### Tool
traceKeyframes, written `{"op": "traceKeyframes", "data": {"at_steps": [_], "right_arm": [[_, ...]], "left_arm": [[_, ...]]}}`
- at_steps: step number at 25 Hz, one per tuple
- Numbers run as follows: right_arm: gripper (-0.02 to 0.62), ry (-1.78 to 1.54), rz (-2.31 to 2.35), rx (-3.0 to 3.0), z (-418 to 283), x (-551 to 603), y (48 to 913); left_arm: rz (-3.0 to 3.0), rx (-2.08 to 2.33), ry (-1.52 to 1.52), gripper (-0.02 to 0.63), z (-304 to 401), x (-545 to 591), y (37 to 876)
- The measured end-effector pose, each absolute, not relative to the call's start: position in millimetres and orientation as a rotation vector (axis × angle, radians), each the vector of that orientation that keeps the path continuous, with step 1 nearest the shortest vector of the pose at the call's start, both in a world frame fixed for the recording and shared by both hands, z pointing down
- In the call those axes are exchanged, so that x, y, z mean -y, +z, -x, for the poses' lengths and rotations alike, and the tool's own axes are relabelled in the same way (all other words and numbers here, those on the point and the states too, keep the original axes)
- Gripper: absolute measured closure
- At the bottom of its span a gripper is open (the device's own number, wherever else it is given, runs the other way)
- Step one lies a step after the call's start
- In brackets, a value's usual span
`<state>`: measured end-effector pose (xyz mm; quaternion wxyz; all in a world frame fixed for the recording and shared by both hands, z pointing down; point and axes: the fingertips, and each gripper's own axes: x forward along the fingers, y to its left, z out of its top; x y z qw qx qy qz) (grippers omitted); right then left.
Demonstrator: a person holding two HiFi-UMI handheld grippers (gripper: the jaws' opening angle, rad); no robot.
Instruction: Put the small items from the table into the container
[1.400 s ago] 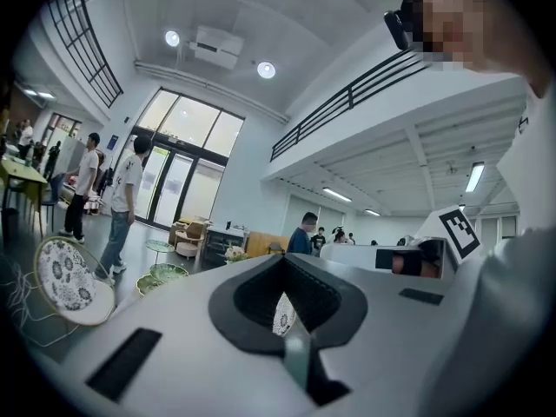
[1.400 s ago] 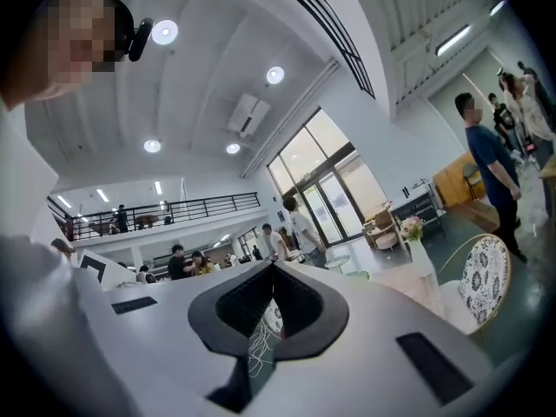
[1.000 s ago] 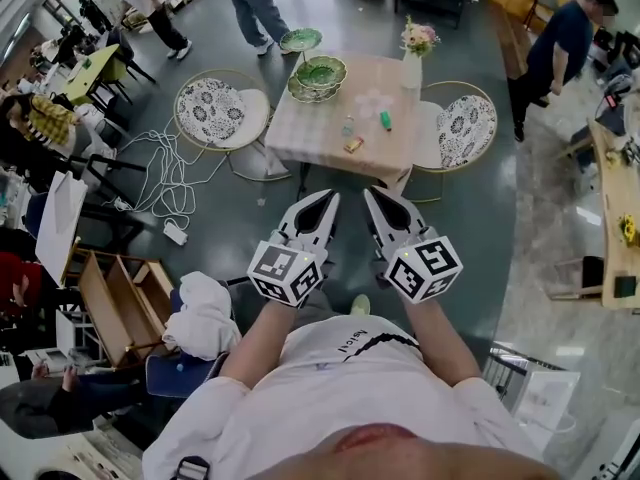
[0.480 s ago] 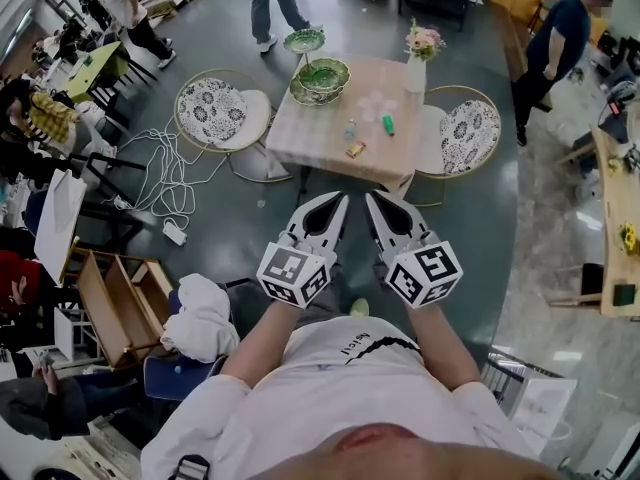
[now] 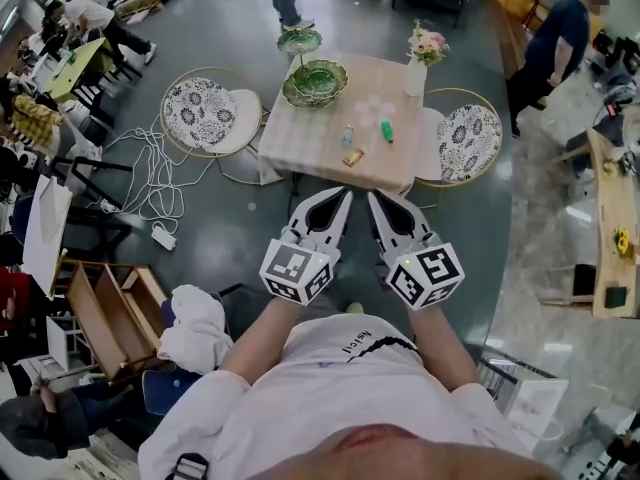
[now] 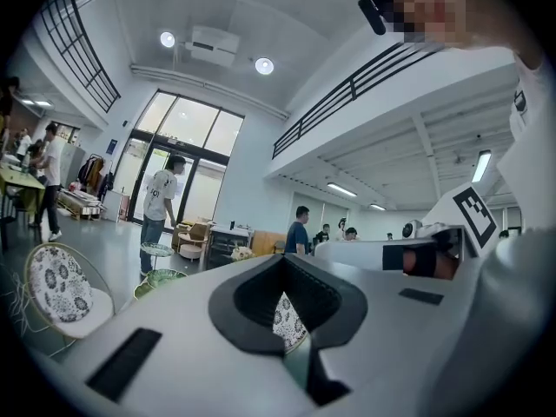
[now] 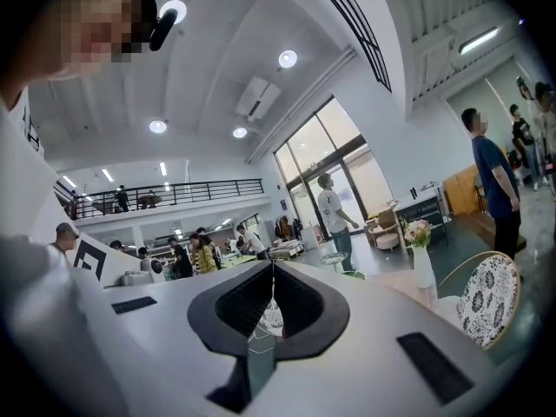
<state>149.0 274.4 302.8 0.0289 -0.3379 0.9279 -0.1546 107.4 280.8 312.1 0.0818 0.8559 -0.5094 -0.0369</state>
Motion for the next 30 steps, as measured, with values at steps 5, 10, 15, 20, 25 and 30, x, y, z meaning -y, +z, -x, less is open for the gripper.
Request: {"op": "traceKeyframes", "data": {"at_steps": [5, 10, 15, 20, 25, 30], "right_arm": [[0.581, -0.485, 1.067, -2.859, -125, -229, 310], [0.581, -0.491, 1.119, -2.839, -100, -177, 315], [0.581, -0.488, 1.174, -2.817, -71, -130, 316], [0.581, -0.485, 1.219, -2.808, -55, -100, 322], [0.581, -0.495, 1.256, -2.798, -54, -75, 330], [0.581, -0.493, 1.280, -2.795, -61, -38, 341]], "left_arm": [[-2.572, 1.516, -0.096, 0.598, -84, -234, 321], [-2.623, 1.485, -0.069, 0.598, -63, -179, 327], [-2.666, 1.430, -0.053, 0.598, -38, -132, 331], [-2.685, 1.385, -0.043, 0.598, -23, -97, 338], [-2.689, 1.345, -0.032, 0.598, -23, -71, 347], [-2.705, 1.347, -0.040, 0.598, -28, -34, 355]]}}
